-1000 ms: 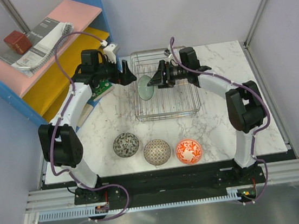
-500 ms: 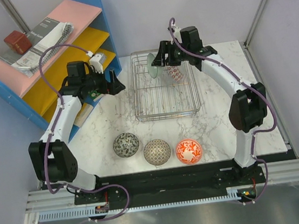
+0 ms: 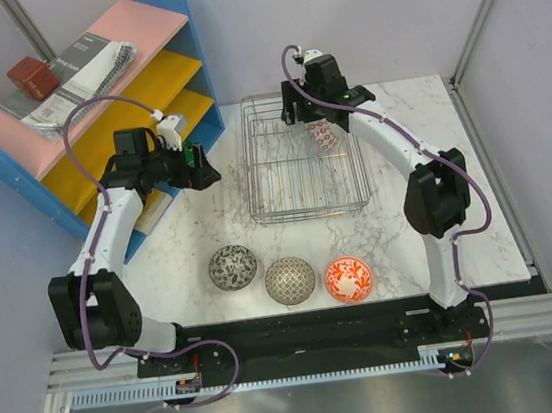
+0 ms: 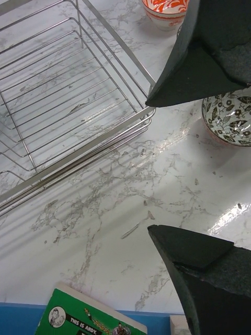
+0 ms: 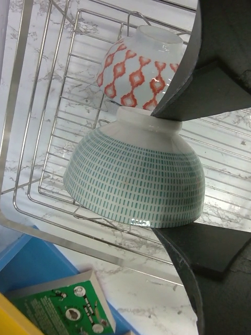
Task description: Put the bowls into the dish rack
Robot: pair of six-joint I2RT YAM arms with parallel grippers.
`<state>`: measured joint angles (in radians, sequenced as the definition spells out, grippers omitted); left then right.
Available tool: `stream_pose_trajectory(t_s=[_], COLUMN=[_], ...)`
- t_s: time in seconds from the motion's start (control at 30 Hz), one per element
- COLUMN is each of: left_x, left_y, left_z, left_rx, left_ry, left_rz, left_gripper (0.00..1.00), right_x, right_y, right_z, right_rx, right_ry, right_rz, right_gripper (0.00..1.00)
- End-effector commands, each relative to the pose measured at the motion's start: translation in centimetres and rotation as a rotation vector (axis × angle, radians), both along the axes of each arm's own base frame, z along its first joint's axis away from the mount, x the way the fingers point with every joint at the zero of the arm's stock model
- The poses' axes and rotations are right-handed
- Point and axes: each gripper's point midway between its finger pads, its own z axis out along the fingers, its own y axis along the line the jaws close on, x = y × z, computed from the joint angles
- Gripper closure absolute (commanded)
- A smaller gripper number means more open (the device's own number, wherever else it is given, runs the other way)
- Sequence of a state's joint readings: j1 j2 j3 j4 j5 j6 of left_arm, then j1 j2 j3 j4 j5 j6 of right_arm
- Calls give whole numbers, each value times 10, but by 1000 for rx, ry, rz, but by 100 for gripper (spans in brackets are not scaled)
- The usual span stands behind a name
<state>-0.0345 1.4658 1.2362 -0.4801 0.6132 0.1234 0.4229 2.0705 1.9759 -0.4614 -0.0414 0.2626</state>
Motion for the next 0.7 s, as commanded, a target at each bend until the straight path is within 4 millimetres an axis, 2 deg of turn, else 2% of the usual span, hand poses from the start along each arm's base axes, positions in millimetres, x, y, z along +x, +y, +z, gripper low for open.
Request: stream_pose_trajectory(t_s=[0.0, 0.13, 0.27, 0.3, 0.33, 0.67], left_x=[-10, -14, -19, -18, -19, -23], left_y=[5, 10, 8, 19, 20, 26], left_z=[21, 22, 21, 20, 20, 18], left_rx=[13, 20, 17, 19, 18, 5], left_ry=[-95, -104, -104, -103, -103, -103], left_rz=[-36, -30, -39, -12, -11, -6], left_gripper=[0, 0, 0, 0, 0, 0], right_x=[16, 19, 20, 20, 20, 30], right_y=[10, 19, 32, 34, 35, 44], right_z=[43, 43, 29, 27, 22, 2], right_rx=[-54, -97, -141, -144, -154, -208], right_ry=[-164, -193, -194, -194, -191, -203], right_rz=[-55, -73, -68, -72, -74, -101], right_gripper=[100, 100, 100, 100, 100, 100])
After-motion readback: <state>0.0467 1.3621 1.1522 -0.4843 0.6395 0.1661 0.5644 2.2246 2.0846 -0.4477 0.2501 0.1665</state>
